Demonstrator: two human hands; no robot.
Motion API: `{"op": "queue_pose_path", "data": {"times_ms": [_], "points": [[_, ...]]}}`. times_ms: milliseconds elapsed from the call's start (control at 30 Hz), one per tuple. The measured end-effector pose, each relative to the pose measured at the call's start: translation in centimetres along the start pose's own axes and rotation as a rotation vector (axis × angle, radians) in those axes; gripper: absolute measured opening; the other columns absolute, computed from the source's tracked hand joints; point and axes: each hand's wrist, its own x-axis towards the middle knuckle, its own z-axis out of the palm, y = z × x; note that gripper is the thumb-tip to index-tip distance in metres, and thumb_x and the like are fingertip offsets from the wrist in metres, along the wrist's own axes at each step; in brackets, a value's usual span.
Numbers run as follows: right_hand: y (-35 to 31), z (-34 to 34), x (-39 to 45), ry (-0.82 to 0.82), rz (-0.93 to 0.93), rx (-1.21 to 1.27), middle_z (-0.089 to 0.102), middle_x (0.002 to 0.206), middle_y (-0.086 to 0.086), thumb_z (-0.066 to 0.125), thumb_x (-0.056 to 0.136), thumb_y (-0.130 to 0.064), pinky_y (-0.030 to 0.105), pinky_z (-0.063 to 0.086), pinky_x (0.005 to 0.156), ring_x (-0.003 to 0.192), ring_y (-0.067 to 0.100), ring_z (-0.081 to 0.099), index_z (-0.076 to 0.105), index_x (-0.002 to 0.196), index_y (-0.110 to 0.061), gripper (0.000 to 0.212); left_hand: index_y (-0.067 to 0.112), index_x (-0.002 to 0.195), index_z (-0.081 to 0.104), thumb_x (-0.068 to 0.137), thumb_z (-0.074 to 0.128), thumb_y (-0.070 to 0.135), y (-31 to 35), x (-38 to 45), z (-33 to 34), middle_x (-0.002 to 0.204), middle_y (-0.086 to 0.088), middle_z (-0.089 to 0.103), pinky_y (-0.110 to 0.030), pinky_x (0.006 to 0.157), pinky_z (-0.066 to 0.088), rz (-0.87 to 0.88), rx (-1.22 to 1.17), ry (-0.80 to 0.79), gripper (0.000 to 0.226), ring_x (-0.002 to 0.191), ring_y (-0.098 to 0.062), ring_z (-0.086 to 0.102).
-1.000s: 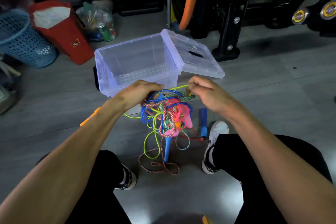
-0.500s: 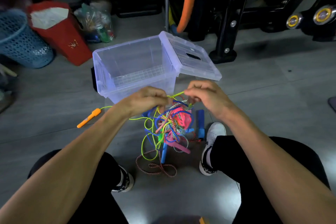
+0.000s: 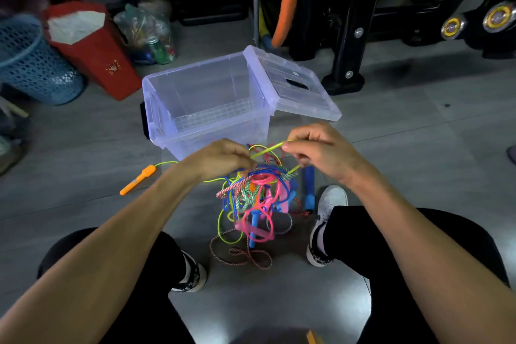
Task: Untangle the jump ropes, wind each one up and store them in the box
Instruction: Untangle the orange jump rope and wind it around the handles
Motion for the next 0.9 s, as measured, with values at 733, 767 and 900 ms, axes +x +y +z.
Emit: {"op": "queue_pose_path", "data": {"times_ms": [733, 767, 900], "points": [[5.5, 3.3, 1.5, 0.237, 0.107, -0.717, 0.071, 0.096, 0.012, 0.068, 0.081, -0.031, 0.032, 0.045, 0.072, 0.097, 0.032, 0.063, 0.063, 0.099, -0.011, 0.027, -0.010, 0.079, 0.067, 0.088, 0.066, 0.015, 0.1, -2.7, -0.3, 0.074, -0.024, 0.068, -0.035, 0.076, 0.051, 0.094, -0.328, 0.204, 0.026, 0.073, -0.026, 0.064], [5.6, 3.2, 1.6, 0.299, 0.088, -0.713, 0.070, 0.095, 0.013, 0.067, 0.081, -0.030, 0.035, 0.045, 0.072, 0.096, 0.033, 0.063, 0.061, 0.098, -0.010, 0.027, -0.013, 0.083, 0.066, 0.090, 0.063, 0.020, -0.1, -2.8, -0.2, 0.076, -0.026, 0.066, -0.030, 0.073, 0.049, 0.076, -0.363, 0.193, 0.034, 0.072, -0.025, 0.065], [5.7, 3.4, 1.6, 0.400, 0.018, -0.700, 0.063, 0.082, 0.011, 0.064, 0.081, -0.021, 0.036, 0.036, 0.061, 0.083, 0.039, 0.060, 0.044, 0.089, -0.015, 0.022, 0.003, 0.082, 0.066, 0.092, 0.063, 0.020, -1.0, -2.0, 1.4, 0.075, -0.016, 0.065, -0.028, 0.064, 0.044, -0.026, -0.348, 0.299, 0.019, 0.060, -0.018, 0.058]]}}
